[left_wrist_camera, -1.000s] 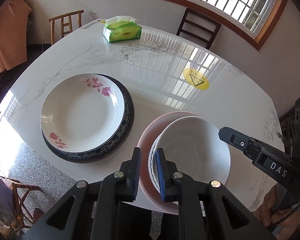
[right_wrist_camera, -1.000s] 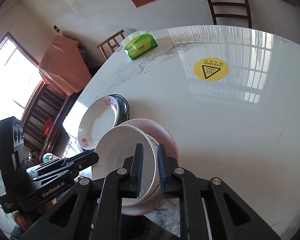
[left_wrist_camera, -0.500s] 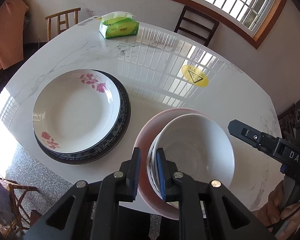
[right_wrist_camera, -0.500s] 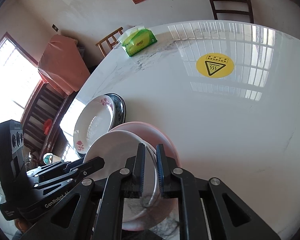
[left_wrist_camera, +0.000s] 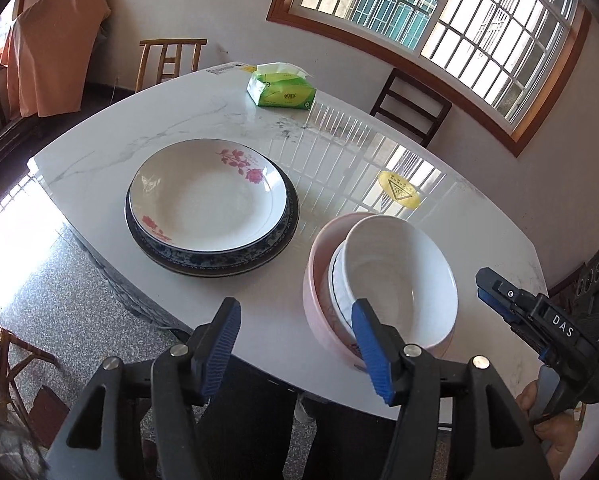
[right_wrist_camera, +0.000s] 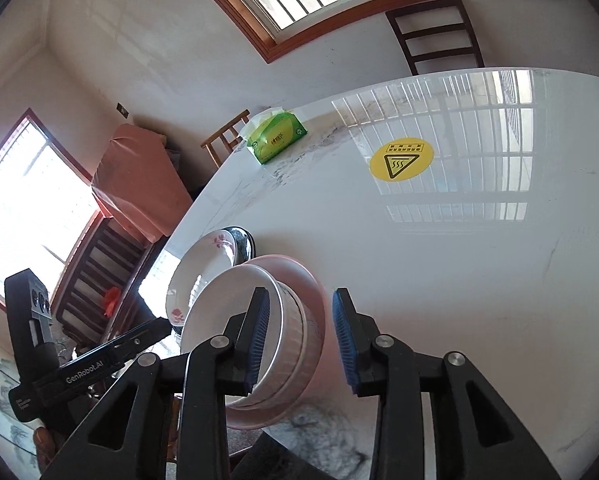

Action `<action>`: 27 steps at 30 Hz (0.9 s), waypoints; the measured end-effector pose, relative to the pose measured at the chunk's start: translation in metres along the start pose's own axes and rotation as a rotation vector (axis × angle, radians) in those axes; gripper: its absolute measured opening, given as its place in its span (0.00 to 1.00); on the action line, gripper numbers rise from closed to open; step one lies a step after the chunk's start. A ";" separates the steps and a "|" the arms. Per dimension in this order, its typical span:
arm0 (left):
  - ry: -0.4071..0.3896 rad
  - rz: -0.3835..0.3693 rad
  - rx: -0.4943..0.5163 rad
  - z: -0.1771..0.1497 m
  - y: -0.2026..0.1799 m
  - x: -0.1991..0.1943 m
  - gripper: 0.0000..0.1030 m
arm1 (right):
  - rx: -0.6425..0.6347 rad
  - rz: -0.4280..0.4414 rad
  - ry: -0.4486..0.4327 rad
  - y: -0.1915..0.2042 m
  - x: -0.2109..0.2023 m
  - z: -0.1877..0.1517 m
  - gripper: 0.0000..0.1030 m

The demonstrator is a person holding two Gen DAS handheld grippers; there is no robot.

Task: Organize plates and bowls
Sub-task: 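Open the left gripper to release the 'Dog' bowl and withdraw, then move the left gripper to the rim of the pink bowl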

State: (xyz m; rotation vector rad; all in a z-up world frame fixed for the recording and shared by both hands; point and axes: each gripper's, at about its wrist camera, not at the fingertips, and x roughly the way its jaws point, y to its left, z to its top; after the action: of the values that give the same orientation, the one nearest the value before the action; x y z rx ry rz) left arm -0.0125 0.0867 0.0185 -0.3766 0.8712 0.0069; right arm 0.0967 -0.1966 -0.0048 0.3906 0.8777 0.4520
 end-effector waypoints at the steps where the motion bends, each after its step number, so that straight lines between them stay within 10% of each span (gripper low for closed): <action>1: -0.005 -0.029 0.011 -0.010 0.000 -0.005 0.61 | 0.010 -0.003 -0.006 -0.004 -0.002 -0.002 0.38; 15: -0.099 -0.270 0.030 -0.050 -0.013 -0.053 0.64 | -0.060 -0.088 -0.036 0.003 -0.015 -0.032 0.57; 21: -0.155 -0.009 0.179 -0.025 -0.025 -0.051 0.65 | -0.076 -0.102 -0.077 0.000 -0.026 -0.030 0.52; 27: 0.038 -0.066 0.183 0.011 -0.006 -0.006 0.65 | -0.106 -0.140 -0.030 -0.002 -0.019 -0.029 0.49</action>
State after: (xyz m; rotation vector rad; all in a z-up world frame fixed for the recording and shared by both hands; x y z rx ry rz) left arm -0.0067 0.0856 0.0311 -0.2342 0.8886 -0.1408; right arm 0.0638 -0.2037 -0.0103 0.2368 0.8417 0.3610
